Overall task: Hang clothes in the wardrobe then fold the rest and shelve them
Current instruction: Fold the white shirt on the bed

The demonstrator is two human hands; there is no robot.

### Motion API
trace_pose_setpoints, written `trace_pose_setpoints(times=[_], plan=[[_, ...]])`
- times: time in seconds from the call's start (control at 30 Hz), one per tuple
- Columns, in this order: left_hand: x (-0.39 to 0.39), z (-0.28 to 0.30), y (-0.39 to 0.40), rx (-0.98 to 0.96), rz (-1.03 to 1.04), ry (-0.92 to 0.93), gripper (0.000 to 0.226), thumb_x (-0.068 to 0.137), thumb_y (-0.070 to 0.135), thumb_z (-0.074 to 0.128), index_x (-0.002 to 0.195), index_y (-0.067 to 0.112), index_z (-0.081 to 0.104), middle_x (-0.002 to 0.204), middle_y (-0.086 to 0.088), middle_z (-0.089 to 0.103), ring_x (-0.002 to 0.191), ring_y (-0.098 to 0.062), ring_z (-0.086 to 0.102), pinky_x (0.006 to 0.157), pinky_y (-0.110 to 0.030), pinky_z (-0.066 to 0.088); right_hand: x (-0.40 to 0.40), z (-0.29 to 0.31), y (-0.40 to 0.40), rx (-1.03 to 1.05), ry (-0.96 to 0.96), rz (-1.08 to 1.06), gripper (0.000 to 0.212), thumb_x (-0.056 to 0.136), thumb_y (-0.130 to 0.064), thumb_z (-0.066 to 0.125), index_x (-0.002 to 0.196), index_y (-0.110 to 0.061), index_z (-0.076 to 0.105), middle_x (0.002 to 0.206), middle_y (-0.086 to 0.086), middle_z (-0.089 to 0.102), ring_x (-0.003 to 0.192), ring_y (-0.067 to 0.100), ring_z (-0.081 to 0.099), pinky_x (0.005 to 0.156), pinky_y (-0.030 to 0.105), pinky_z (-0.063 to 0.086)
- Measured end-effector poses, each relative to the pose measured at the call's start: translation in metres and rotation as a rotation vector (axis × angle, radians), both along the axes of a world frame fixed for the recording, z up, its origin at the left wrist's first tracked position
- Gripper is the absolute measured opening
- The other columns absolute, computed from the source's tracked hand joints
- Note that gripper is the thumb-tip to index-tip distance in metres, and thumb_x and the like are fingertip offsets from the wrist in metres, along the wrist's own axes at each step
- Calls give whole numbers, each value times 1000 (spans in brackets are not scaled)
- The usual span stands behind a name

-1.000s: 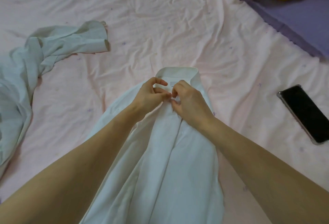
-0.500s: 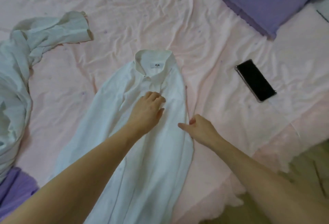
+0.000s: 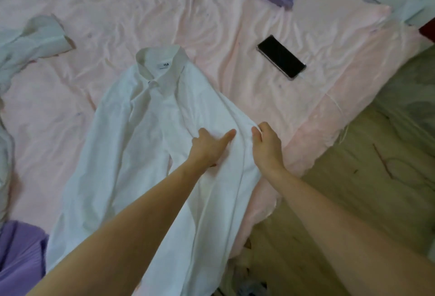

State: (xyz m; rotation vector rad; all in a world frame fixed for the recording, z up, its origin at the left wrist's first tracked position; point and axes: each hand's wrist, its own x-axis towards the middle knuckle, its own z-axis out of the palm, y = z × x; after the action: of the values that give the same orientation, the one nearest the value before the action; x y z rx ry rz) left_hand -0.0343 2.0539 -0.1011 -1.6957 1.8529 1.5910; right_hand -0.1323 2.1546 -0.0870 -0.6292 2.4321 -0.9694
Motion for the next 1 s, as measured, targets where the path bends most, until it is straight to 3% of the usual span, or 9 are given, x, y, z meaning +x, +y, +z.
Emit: trace_pose_setpoints(times=[0.13,0.27,0.37,0.53,0.6,0.63,0.73,0.87,1.0], plan=[[-14,-6,14,-1,156,142,74,77,43,74,133,5,41,123,-9,59,111,-28,59,95,-36,49,0,3,29,30,-680,-70,38,79,-36,76,106,-14,63,91,-4,70,88,13,66,75,27,52],[-20,-3,21,-257,135,114,13,85,19,61,91,6,62,84,-4,64,85,-27,64,70,-32,50,9,-17,70,246,-1015,73,39,81,-25,77,117,-19,63,101,-5,71,96,14,66,89,32,54],[-19,9,23,-378,156,141,16,94,20,53,89,7,61,79,-3,61,77,-22,58,65,-27,39,-3,-7,74,113,-702,17,34,95,-25,59,125,-9,59,103,-5,63,93,11,60,66,13,48],[-42,38,12,-519,172,318,20,98,22,48,96,4,58,80,-2,56,75,-15,52,70,-25,37,-67,40,55,42,-92,60,13,94,-23,58,90,-11,58,81,-2,59,80,20,56,55,25,29],[-55,52,0,-505,51,400,26,97,21,52,122,13,52,93,-3,56,84,-13,51,78,-28,39,-98,61,49,80,214,5,12,96,-21,54,94,-9,51,81,1,58,79,23,54,61,28,29],[-59,55,-4,-456,-57,375,49,97,21,55,143,19,37,114,-4,57,102,-14,53,89,-29,40,-110,70,47,78,301,-46,14,96,-18,53,106,-8,50,95,5,60,89,25,55,70,29,36],[-38,55,-5,-414,-213,180,73,95,20,59,154,15,16,153,-10,28,140,-23,31,112,-28,23,-104,63,52,150,312,9,46,93,-13,56,134,-9,38,131,13,46,117,29,44,97,40,39],[42,35,15,-484,-257,-2,51,91,15,61,139,9,47,141,-14,42,128,-30,44,105,-33,34,-42,17,71,284,118,297,45,92,-23,60,131,-12,42,132,11,42,120,30,44,98,39,40],[105,15,17,-466,-304,-227,47,91,18,59,137,12,49,138,-11,41,124,-31,42,95,-41,43,-4,-20,62,400,20,306,68,93,-32,59,147,-13,23,151,14,25,138,32,27,110,41,29]])
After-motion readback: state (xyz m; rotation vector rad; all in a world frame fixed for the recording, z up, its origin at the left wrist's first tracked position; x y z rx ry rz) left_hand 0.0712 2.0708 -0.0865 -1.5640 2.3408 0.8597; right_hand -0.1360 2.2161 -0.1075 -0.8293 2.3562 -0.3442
